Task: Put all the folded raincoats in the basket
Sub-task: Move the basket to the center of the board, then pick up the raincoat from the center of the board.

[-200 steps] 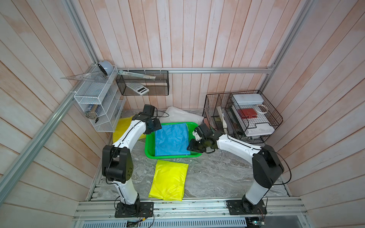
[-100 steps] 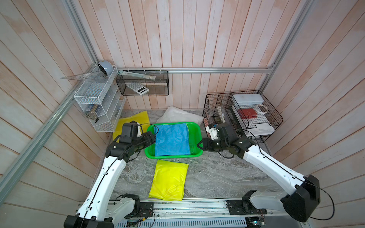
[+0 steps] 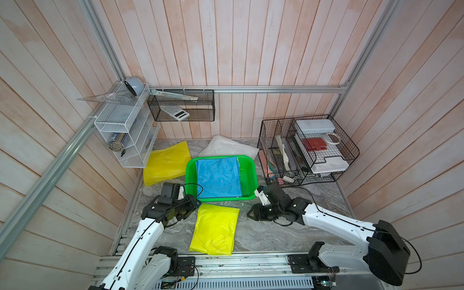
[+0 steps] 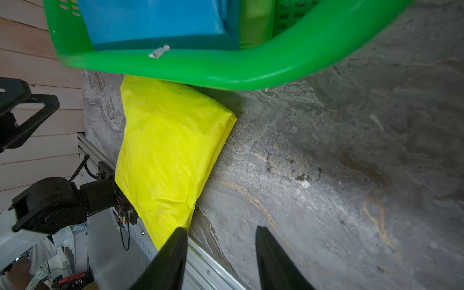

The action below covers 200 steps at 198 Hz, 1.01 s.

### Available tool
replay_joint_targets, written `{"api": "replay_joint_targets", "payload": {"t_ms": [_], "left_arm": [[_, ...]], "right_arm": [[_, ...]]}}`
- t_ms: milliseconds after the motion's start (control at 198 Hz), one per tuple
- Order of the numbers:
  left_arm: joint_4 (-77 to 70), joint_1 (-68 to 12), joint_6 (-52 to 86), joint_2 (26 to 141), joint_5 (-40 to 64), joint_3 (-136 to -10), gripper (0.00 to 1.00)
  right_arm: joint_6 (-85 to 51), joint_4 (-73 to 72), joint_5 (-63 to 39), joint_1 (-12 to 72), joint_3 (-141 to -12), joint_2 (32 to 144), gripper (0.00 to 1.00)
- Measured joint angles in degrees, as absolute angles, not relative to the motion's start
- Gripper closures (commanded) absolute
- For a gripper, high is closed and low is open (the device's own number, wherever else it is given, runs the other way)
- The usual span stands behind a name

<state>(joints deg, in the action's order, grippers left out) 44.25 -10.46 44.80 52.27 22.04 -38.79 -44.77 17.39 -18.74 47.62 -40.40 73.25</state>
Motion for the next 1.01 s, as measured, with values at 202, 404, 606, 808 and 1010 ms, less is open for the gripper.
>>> {"api": "replay_joint_targets", "payload": {"t_ms": [202,404,606,808,1010], "left_arm": [[38.5,-10.6,44.6,60.7,22.7,-39.0,0.53],[37.3,-10.6,41.7,70.3,20.7,-45.9,0.53],[36.4,-9.8,38.6,79.6,18.6,-53.8,0.53],[35.7,-9.8,38.0,76.4,18.1,-52.2,0.32],[38.7,-9.8,39.8,61.4,19.0,-46.0,0.28]], "right_arm": [[-43.7,15.0,-15.9,47.6,-46.8,83.5,0.51],[-42.3,13.6,-15.4,45.7,-55.1,91.4,0.51],[-41.1,13.3,-15.9,43.5,-58.5,96.3,0.51],[-40.5,13.3,-16.6,42.8,-58.2,95.6,0.45],[-42.5,12.8,-17.0,44.0,-51.8,87.8,0.42]]}}
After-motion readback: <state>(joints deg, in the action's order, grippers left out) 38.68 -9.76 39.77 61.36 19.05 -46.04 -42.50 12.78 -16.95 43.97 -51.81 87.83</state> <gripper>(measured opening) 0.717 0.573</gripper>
